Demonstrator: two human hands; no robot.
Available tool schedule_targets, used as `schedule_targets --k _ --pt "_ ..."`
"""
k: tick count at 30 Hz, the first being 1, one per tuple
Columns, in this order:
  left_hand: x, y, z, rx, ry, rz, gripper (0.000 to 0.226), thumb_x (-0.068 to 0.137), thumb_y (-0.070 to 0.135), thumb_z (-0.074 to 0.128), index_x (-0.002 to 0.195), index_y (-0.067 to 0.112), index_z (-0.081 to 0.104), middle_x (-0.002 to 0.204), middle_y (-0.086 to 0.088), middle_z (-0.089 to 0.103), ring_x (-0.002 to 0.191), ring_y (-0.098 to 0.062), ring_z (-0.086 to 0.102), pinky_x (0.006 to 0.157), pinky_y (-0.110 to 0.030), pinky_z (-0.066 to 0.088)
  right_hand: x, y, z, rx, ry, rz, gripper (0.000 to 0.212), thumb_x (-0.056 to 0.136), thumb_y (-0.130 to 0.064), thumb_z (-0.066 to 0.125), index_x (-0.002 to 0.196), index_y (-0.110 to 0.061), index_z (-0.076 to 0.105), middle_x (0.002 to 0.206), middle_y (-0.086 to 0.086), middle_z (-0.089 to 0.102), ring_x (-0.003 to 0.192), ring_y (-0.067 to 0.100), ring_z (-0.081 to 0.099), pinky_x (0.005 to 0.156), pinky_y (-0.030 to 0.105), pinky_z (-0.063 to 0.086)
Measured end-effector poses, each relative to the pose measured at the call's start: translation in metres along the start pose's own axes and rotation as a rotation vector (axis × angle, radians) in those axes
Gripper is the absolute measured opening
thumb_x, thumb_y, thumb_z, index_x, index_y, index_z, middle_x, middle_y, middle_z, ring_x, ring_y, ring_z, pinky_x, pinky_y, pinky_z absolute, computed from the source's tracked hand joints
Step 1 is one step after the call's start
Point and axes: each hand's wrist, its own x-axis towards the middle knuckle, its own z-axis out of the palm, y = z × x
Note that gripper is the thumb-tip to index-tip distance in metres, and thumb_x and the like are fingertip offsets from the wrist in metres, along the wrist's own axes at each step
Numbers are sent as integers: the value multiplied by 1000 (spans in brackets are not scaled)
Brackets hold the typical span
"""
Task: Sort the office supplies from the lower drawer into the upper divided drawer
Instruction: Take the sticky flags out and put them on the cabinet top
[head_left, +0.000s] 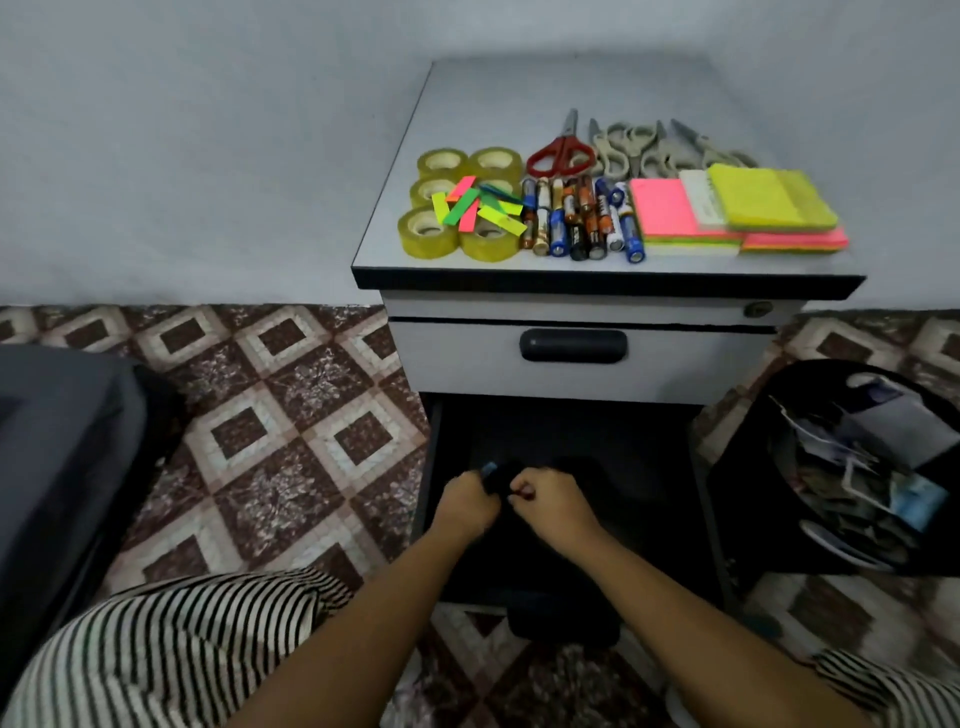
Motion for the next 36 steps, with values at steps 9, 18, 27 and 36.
schedule_targets --k 9,18,27,36 --pt "23 -14 28 166 -41 -173 69 94 16 45 149 3 7 149 -28 17 134 -41 30 109 -42 30 45 17 33 -305 -131 -89 43 96 -13 42 139 -14 45 139 9 43 120 28 45 99 34 43" --pt "29 -19 32 402 -10 -115 58 96 7 42 147 -2 15 150 -26 13 134 -37 30 105 -38 34 69 14 33 -671 -279 -285 59 96 -8 38 151 -18 19 155 -1 21 139 26 20 112 41 22" --pt "31 -21 32 603 19 -57 40 96 0 37 136 0 36 140 -22 27 126 -32 37 95 -35 44 63 17 42 -753 -154 -296 37 93 -11 46 131 -10 49 134 9 43 124 29 37 101 39 34" --pt "31 -21 30 614 26 -48 41 97 -1 33 138 0 30 139 -22 31 124 -31 43 95 -34 43 57 23 50 -560 -100 -187 32 95 -10 42 126 -11 50 130 10 46 122 30 40 94 38 38"
